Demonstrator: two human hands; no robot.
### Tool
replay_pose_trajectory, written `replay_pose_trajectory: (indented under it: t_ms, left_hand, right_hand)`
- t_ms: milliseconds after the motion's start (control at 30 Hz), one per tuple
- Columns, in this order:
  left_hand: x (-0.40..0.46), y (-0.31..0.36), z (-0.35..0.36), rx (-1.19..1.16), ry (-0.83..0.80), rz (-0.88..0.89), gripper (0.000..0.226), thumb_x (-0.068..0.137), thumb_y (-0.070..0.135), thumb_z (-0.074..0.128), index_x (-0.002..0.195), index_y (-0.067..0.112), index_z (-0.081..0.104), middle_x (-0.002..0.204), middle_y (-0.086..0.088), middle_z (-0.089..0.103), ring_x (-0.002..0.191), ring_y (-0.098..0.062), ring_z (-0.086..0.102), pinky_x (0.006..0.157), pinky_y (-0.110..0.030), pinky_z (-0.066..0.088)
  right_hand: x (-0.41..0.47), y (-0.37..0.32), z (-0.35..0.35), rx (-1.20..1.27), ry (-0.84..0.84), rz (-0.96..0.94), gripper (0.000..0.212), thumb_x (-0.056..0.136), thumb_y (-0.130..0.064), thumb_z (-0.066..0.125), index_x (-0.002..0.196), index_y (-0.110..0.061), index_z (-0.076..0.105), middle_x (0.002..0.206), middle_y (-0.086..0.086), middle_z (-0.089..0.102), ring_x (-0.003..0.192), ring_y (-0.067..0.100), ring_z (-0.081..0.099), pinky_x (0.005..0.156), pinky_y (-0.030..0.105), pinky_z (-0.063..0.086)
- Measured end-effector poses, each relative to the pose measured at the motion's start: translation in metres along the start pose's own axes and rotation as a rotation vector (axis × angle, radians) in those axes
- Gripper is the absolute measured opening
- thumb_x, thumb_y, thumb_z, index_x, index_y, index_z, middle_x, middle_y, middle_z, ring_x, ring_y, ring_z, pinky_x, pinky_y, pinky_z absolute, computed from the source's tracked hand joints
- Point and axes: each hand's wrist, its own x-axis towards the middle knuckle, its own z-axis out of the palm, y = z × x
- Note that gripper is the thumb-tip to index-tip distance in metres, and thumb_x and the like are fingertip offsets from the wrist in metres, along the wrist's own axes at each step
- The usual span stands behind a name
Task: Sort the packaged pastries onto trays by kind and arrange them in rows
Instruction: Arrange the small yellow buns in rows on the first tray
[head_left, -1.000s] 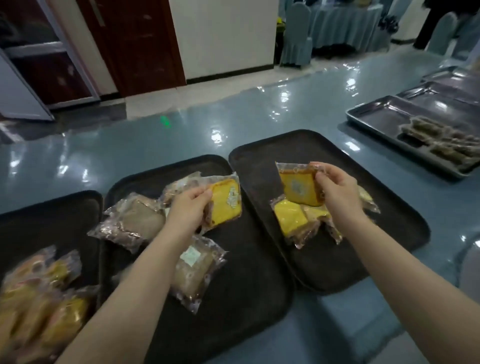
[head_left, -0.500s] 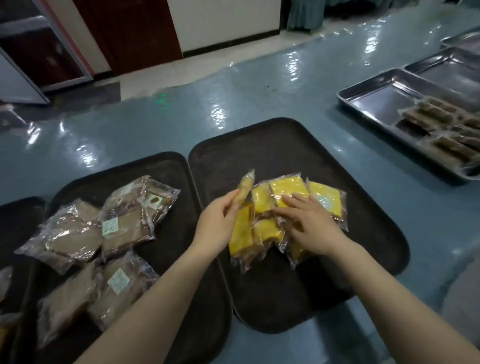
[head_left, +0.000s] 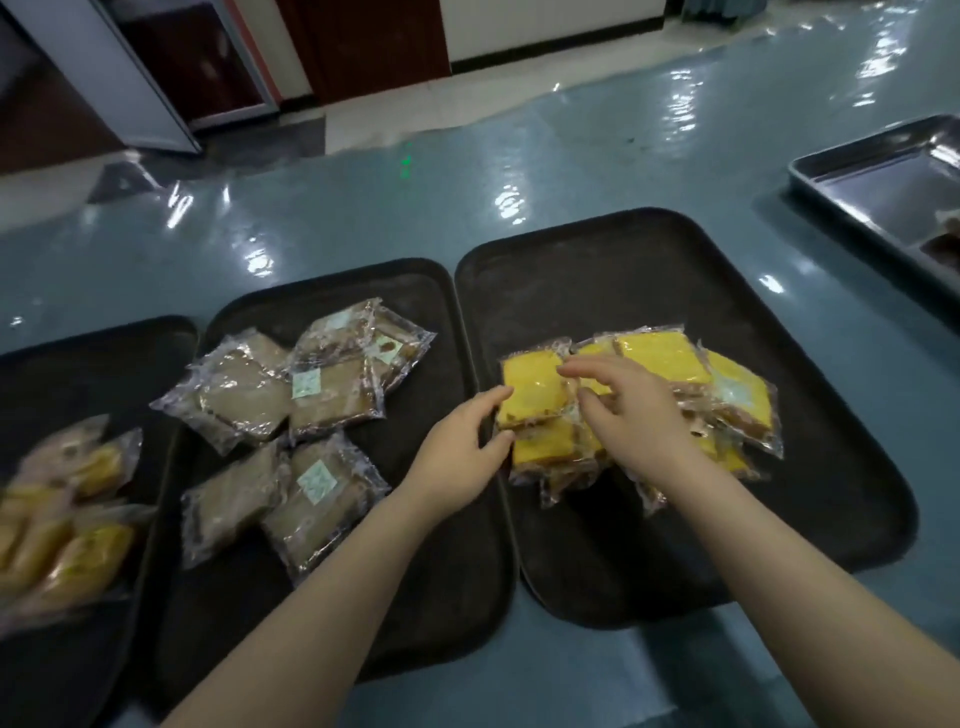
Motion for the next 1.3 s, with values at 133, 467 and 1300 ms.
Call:
replay_pose_trajectory:
  t_ms: [133,467,1300]
  left_hand:
    - [-0.028,-0.021,-0.035,-0.151,0.150,-0.012,0.046,0.090,0.014,0.057,0.133,0.029,0.048,0.128,0.014,0.054,0.121,0.003,0.046,0.101,-0.014,0.034]
    - [-0.144,-0.098,-0.145,-0.466,0.607,-0.240,0.033,0.092,0.013,0.055,0.119,0.032,0.054,0.106,0.017,0.067,0.096,0.006,0.061,0.072,-0.007,0.045]
    - [-0.385,-0.371,-0.378,-0.620,0.866,-0.454,0.024,0.092,0.010,0.054,0.100,0.029,0.067,0.097,0.008,0.073,0.094,-0.007,0.067,0.085,-0.031,0.050]
  right_hand:
    - [0.010,-0.037,0.032,0.004,-0.121,-0.066,0.032,0.090,-0.006,0.057,0.114,-0.022,0.069,0.117,-0.010,0.064,0.113,0.005,0.052,0.096,0.016,0.034]
    - [0.024,-0.145,0.136,0.197,-0.318,-0.076,0.029,0.092,-0.015,0.059,0.103,-0.040,0.066,0.077,-0.016,0.068,0.064,-0.004,0.058,0.055,0.008,0.040]
    - [-0.039,-0.389,0.420,0.199,-0.431,0.030,0.029,0.093,-0.017,0.060,0.092,-0.045,0.064,0.098,-0.021,0.065,0.082,0.005,0.065,0.059,0.023,0.056]
